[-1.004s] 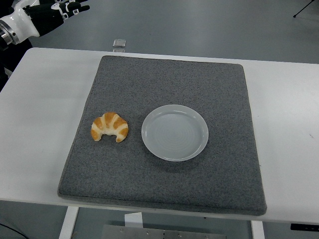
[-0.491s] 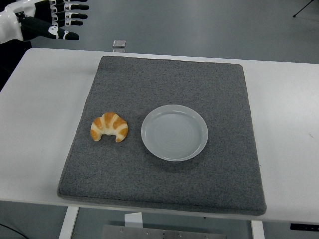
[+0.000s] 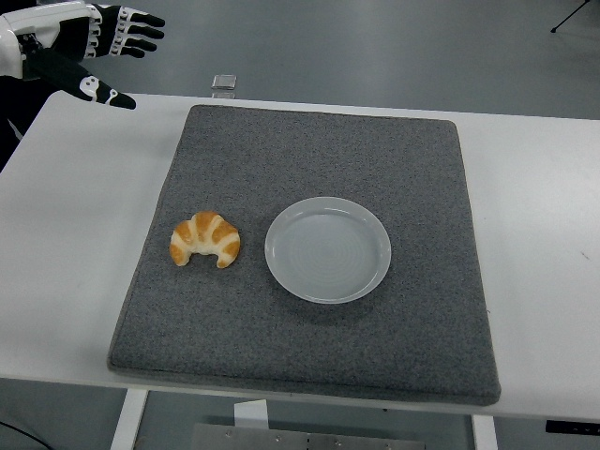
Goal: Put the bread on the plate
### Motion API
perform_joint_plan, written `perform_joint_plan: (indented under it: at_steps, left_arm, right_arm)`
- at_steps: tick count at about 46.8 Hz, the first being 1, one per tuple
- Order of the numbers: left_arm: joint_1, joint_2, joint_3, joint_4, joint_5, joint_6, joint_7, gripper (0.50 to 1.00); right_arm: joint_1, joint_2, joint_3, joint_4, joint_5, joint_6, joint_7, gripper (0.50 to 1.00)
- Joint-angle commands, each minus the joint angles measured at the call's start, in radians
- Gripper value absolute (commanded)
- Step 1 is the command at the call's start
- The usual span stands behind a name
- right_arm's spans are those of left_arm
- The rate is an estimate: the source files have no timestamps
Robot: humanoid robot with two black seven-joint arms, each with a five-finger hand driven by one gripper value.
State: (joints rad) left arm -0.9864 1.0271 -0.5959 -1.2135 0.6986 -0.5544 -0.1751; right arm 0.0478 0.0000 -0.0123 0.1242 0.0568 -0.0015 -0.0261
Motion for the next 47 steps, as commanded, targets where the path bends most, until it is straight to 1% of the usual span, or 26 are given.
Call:
perform_joint_plan:
  at_steps: [1, 7, 15, 27, 31, 35, 42, 47]
  left_arm:
    - [0.002, 0.031, 0.002, -0.037, 0.018, -0.001, -0.001, 0.999]
    - [0.012, 0.074, 0.007, -0.101, 0.093, 0.001, -0.004, 0.999]
    - [0.032, 0.099, 0.007, -0.139, 0.145, 0.001, -0.035, 0.996]
    - [0.095, 0.102, 0.007, -0.172, 0.235, 0.014, -0.101, 0.996]
    - [0.127, 0.099, 0.007, -0.178, 0.262, 0.03, -0.138, 0.996]
    - [0.159, 0.09, 0.007, -0.184, 0.297, 0.074, -0.15, 0.996]
    - [0.23, 0.059, 0.007, -0.207, 0.369, 0.171, -0.152, 0.996]
    - [0.268, 0.011, 0.007, -0.205, 0.41, 0.244, -0.15, 0.996]
  right_arm:
    - [0.0, 0.0, 0.0, 0.0, 0.0, 0.0, 0.0, 0.954]
    - [0.001, 0.0, 0.0, 0.0, 0.0, 0.0, 0.0, 0.952]
    - [0.0, 0.0, 0.0, 0.0, 0.0, 0.0, 0.0, 0.952]
    - [0.001, 0.0, 0.0, 0.0, 0.0, 0.0, 0.0, 0.954]
    - [0.0, 0.0, 0.0, 0.0, 0.0, 0.0, 0.0, 0.952]
    - [0.0, 0.0, 0.0, 0.0, 0.0, 0.0, 0.0, 0.952]
    - [0.0, 0.0, 0.0, 0.0, 0.0, 0.0, 0.0, 0.952]
    - [0.0, 0.0, 0.0, 0.0, 0.0, 0.0, 0.0, 0.952]
